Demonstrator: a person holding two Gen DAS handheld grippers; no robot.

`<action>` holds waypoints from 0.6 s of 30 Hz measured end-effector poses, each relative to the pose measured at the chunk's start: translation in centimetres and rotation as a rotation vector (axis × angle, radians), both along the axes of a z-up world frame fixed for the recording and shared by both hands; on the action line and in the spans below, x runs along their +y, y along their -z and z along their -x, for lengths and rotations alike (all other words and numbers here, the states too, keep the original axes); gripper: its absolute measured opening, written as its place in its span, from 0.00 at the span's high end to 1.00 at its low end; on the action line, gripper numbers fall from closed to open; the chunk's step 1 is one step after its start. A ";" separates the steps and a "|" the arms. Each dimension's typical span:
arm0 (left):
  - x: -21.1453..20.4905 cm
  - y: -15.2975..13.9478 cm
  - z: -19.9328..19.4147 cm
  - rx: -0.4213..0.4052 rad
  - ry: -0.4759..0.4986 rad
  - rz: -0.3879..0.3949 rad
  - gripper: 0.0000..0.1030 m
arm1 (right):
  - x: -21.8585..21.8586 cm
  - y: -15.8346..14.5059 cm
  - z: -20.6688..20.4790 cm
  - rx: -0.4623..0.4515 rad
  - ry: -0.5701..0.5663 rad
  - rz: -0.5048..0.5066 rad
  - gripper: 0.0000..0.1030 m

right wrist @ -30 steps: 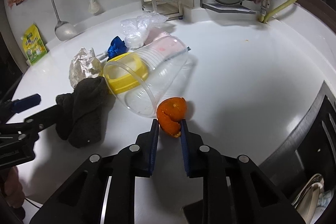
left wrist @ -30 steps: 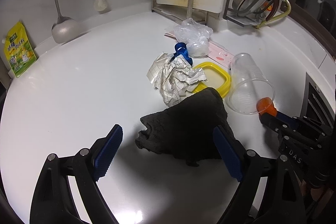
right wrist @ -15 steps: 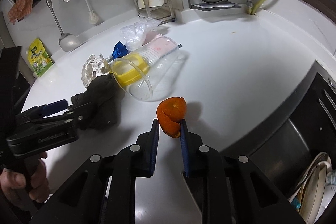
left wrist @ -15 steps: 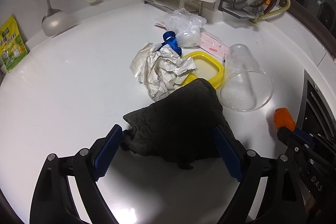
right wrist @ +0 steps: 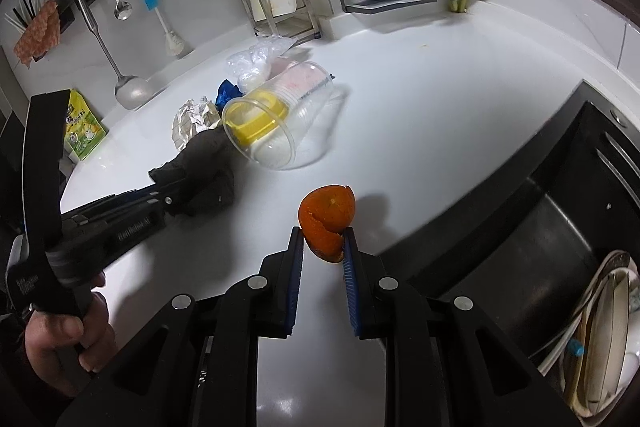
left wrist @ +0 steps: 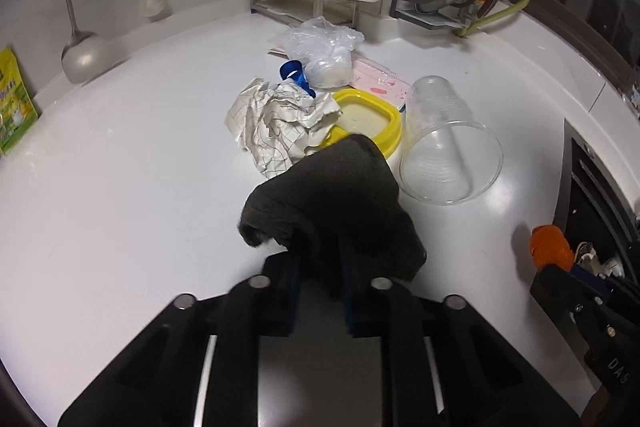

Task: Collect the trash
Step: 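Grasp the orange peel with the right tool while the left tool grasps the grey cloth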

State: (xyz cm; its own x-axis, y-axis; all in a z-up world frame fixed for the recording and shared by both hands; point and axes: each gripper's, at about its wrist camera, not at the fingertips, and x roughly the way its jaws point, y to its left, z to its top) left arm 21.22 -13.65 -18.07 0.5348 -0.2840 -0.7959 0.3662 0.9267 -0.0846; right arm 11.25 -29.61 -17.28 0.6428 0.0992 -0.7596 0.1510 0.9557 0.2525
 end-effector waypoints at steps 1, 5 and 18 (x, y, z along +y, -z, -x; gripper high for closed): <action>0.2 -0.1 0.0 0.009 -0.002 0.010 0.91 | 0.0 0.0 0.2 0.000 0.000 -0.002 0.81; 1.0 -1.0 0.5 0.012 -0.014 0.022 0.92 | 0.4 -0.6 0.9 -0.004 -0.002 -0.008 0.81; 4.3 -5.6 5.5 -0.030 -0.028 0.017 0.92 | 2.0 -3.7 4.6 -0.014 -0.031 -0.029 0.81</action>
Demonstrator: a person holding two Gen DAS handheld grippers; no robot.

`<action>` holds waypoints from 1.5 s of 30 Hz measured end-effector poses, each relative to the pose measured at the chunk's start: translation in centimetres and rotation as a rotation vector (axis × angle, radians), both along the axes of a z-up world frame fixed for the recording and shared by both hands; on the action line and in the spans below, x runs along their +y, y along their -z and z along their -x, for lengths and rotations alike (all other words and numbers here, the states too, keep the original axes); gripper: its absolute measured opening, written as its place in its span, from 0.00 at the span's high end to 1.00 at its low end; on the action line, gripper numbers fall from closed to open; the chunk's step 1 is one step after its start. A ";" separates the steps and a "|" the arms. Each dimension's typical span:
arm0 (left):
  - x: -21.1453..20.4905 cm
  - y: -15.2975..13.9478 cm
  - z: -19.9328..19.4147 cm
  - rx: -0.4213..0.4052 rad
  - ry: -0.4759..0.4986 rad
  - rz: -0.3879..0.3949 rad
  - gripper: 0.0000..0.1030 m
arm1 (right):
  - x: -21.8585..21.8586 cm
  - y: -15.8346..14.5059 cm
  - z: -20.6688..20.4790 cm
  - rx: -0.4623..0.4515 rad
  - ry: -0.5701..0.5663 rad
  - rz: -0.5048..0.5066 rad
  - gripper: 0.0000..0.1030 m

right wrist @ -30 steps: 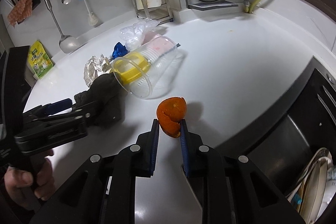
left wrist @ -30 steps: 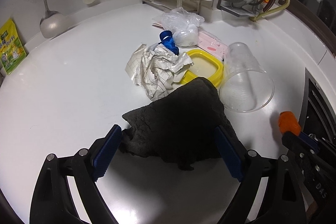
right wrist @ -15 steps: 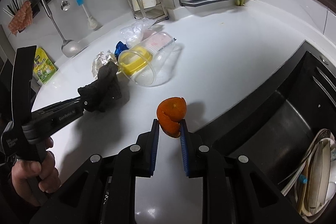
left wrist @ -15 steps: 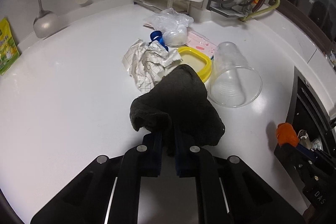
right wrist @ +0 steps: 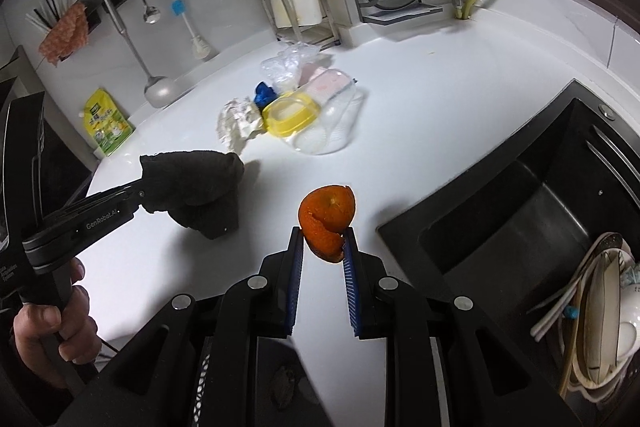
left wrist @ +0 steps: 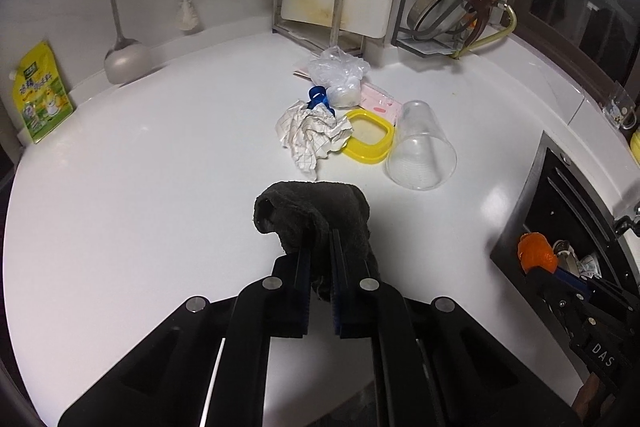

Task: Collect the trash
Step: 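Grasp the orange peel with the right tool while the left tool grasps the grey cloth, then carry peel and cloth over the grey bin and open both tools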

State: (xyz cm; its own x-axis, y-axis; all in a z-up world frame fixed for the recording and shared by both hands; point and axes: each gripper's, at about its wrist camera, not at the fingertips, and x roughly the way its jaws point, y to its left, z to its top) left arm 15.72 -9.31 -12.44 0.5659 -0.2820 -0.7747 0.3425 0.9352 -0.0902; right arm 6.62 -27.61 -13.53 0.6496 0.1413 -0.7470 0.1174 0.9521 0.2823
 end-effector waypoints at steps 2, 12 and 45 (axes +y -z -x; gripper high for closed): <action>0.5 -0.4 0.8 0.000 -0.007 0.000 0.92 | 0.4 -0.6 0.8 -0.002 -0.007 -0.001 0.81; 2.3 -2.3 6.8 -0.004 -0.005 -0.017 0.92 | 2.2 -2.4 5.4 0.004 -0.077 -0.001 0.81; 2.5 -0.5 21.9 0.096 -0.025 -0.072 0.92 | 5.7 0.6 16.9 0.125 -0.273 -0.017 0.81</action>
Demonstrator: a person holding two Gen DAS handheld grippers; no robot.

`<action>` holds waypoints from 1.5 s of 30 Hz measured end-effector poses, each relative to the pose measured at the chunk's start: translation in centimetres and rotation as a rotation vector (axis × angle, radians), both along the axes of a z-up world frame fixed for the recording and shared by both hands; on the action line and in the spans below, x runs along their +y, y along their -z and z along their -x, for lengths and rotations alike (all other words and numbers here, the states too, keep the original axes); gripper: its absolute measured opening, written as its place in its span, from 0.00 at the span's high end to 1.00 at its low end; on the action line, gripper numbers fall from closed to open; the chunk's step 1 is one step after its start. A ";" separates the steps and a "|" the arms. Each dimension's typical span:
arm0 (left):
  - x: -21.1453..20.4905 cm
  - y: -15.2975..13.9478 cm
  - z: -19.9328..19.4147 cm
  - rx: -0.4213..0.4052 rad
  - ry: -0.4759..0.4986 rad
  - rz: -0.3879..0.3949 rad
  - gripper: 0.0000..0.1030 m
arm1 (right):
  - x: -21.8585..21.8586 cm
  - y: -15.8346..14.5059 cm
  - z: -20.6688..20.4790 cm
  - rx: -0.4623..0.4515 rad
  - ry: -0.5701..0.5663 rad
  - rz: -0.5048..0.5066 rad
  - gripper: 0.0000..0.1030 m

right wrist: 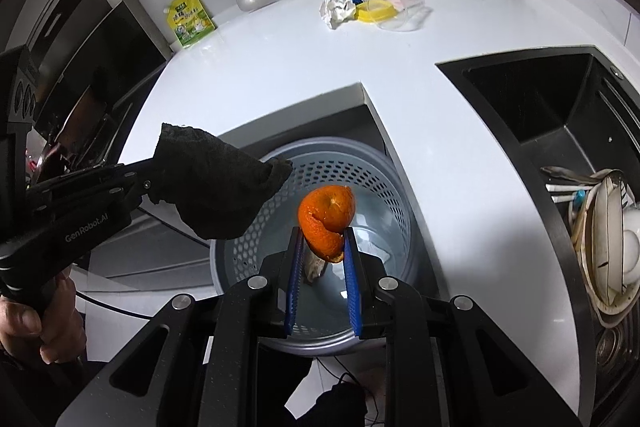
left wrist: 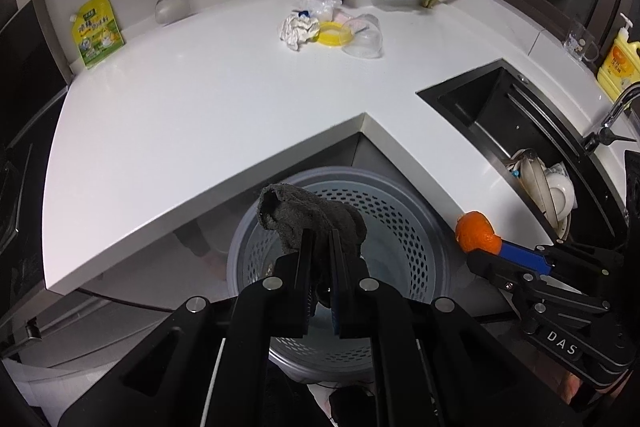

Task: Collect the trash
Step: 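Carry peel and cloth over the grey bin and open both tools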

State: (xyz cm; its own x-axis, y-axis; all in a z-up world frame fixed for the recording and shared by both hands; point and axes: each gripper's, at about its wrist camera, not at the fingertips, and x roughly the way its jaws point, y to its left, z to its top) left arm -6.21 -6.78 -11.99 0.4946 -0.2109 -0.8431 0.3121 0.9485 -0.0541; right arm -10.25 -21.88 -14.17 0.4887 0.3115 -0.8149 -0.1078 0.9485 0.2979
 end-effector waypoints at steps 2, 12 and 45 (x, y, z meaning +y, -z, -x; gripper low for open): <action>0.2 0.4 0.0 0.016 -0.006 0.004 0.92 | 0.1 0.2 0.1 0.007 -0.001 0.003 0.81; 0.5 1.3 0.1 0.059 -0.008 0.004 0.92 | 0.6 1.7 0.0 0.043 -0.003 -0.006 0.81; 2.0 1.3 -0.4 0.082 -0.074 0.011 0.51 | 0.4 1.1 -0.4 0.024 -0.003 -0.008 0.50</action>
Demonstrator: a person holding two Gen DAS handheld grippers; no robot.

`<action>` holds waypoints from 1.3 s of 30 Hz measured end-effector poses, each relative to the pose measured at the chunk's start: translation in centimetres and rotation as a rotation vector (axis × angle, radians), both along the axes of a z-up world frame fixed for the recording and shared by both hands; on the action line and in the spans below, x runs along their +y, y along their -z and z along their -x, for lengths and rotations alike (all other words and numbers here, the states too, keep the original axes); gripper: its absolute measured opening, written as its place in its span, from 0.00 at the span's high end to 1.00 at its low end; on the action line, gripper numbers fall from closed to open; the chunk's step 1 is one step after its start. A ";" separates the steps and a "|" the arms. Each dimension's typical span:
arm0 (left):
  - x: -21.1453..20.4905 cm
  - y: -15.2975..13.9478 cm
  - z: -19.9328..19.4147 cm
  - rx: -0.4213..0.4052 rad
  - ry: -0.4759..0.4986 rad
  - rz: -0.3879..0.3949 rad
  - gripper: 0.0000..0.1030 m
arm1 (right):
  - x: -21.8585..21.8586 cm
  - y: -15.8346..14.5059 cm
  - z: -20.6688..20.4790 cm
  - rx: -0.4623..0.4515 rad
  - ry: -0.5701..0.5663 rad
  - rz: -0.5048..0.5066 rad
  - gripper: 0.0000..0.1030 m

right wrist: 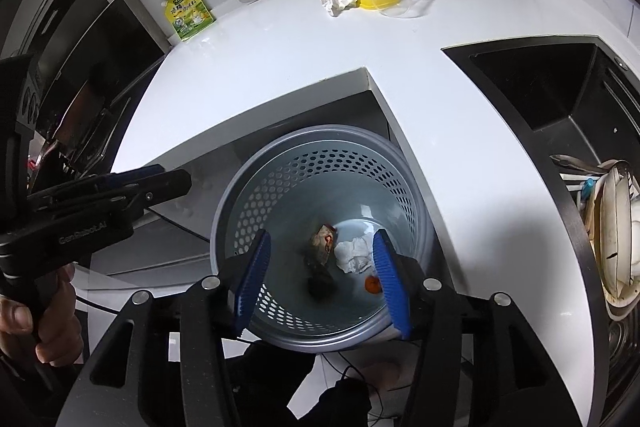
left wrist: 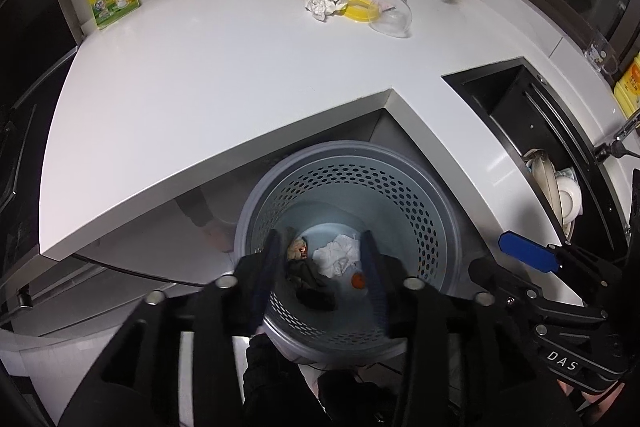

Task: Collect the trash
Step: 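Carry peel and cloth over the grey bin and open both tools, then move both tools back toward the remaining items on the counter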

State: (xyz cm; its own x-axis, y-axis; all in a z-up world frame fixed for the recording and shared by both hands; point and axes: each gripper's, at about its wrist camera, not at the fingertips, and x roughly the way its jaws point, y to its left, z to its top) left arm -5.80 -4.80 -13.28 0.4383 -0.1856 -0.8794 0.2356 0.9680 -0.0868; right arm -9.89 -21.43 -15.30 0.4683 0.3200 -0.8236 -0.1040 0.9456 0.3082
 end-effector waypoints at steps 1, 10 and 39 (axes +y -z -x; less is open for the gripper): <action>0.1 -0.1 0.0 -0.008 -0.005 0.000 0.50 | 0.0 0.0 0.0 0.001 0.000 0.000 0.50; 0.1 -0.6 -0.3 -0.028 -0.012 -0.001 0.38 | -0.4 0.0 -0.3 -0.005 0.013 -0.001 0.50; 2.3 -8.6 -9.7 -0.261 0.036 0.045 0.18 | 0.3 -6.1 -8.9 -0.137 0.131 0.040 0.47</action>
State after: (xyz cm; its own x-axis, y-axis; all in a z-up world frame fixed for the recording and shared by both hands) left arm 3.86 -2.48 -4.71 0.6420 -0.2412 -0.7278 0.2899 0.9551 -0.0608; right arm -0.96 -21.09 -9.20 0.6122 0.2170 -0.7603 -0.0176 0.9651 0.2612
